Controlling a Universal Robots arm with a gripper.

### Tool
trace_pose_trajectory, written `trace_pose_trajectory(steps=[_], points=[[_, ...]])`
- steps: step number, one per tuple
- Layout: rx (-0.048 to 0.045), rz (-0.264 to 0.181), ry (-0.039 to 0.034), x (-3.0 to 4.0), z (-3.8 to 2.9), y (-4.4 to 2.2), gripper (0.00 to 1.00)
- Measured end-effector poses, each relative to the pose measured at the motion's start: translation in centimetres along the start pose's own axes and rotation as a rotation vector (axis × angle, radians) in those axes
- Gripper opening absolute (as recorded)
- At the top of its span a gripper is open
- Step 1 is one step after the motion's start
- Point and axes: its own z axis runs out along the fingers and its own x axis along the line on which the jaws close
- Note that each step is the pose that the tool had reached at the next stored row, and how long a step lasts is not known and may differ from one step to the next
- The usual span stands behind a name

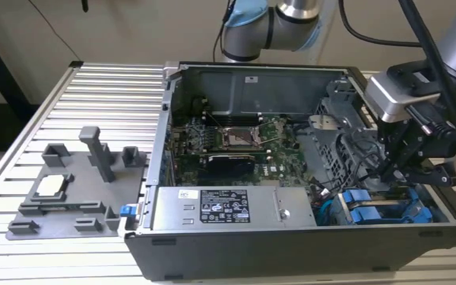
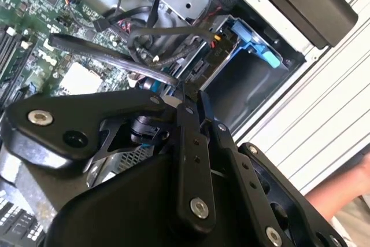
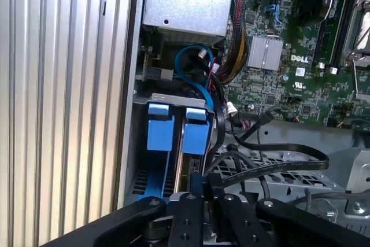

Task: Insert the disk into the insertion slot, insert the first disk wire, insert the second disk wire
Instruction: 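Insert the second disk wire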

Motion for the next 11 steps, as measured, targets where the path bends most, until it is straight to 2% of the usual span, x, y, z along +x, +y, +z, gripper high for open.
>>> trace_pose_trajectory(steps=[4, 7, 9, 11], points=[[-0.0351, 0.003, -0.0043, 0.11, 0.08, -0.79, 0.16], [-0.0570, 0.005, -0.0068, 0.19, 0.13, -1.35, 0.16], [-0.0668, 0.006, -0.0080, 0.24, 0.16, -1.66, 0.16], [-0.0689, 0.013, -0.0078, 0.24, 0.18, -1.71, 0.16]])
